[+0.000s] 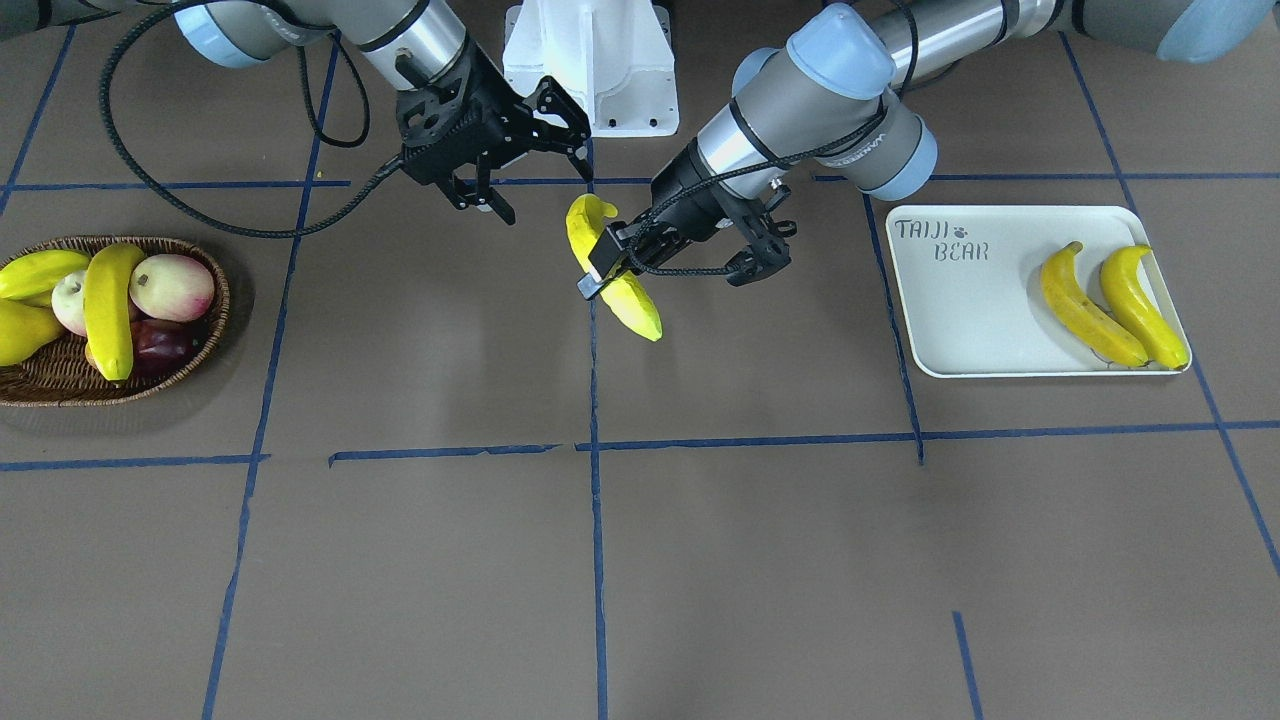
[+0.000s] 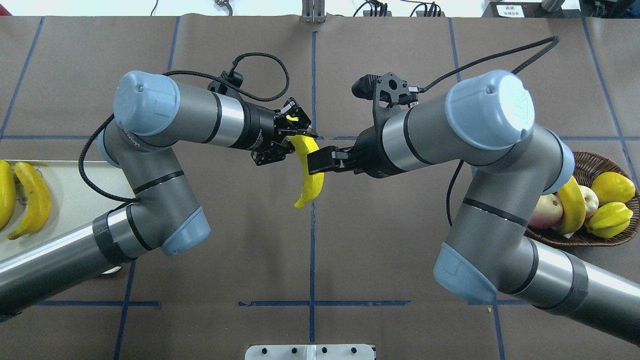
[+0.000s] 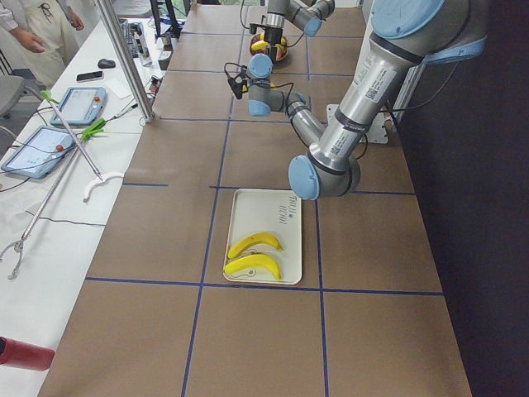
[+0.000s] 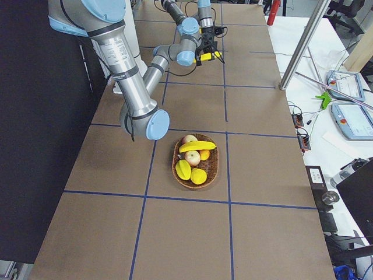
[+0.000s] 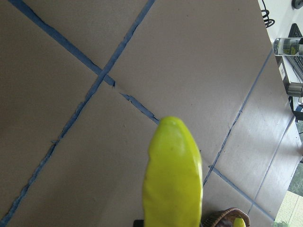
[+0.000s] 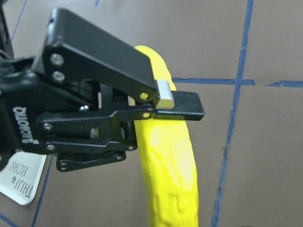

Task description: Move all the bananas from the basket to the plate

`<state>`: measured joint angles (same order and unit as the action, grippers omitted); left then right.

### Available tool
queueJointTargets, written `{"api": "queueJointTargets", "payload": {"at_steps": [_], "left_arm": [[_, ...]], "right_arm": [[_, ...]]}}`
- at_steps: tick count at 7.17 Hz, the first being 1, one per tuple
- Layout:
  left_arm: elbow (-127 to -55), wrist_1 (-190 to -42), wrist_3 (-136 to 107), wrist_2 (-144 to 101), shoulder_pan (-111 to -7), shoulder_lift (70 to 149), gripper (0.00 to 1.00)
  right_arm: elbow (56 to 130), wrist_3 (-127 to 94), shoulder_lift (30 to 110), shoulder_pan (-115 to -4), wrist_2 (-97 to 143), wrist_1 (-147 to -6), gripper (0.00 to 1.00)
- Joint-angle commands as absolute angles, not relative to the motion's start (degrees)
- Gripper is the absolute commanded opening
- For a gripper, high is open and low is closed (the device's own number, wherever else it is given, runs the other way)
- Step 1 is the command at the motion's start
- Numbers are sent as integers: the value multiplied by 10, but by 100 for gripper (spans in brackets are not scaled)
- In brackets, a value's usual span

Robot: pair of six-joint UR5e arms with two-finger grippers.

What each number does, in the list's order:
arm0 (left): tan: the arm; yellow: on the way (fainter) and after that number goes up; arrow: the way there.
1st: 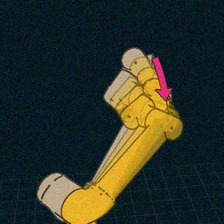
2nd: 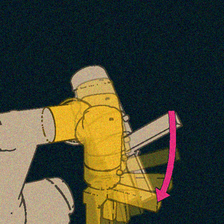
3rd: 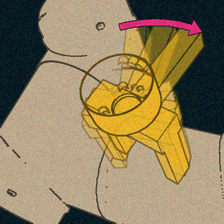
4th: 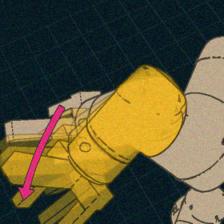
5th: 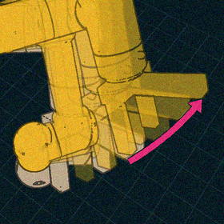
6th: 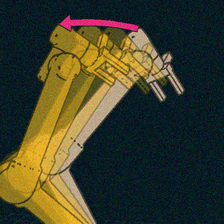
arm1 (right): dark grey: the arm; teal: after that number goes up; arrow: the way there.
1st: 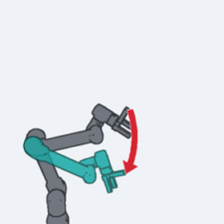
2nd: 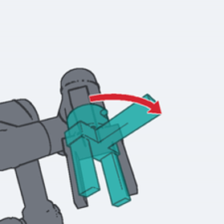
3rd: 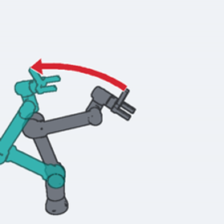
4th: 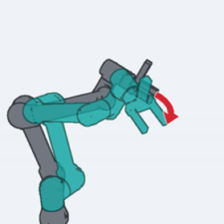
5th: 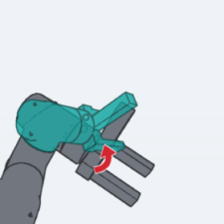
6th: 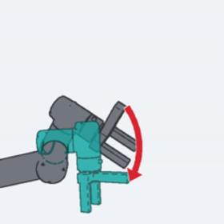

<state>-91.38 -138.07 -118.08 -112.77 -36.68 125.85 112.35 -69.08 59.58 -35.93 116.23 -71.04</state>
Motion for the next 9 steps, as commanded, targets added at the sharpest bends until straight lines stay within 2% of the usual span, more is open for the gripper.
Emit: {"api": "queueJointTargets", "payload": {"at_steps": [1,3,5,6,9], "left_arm": [[-929,-1343,-1174,-1130,-390,1224,0],[-991,-1271,-1096,-1136,-410,1165,0],[-1096,-1056,-1021,-1132,-410,1082,0],[-1103,-1015,-1012,-1135,-424,1060,0],[-1094,-1017,-860,-1160,-510,938,2]], "right_arm": [[1156,-682,641,-432,1242,-758,99],[1157,-627,690,-487,1273,-800,99],[1157,-504,737,-513,1273,-850,99],[1157,-464,763,-526,1273,-852,99],[1152,-328,822,-570,1274,-852,99]]}}
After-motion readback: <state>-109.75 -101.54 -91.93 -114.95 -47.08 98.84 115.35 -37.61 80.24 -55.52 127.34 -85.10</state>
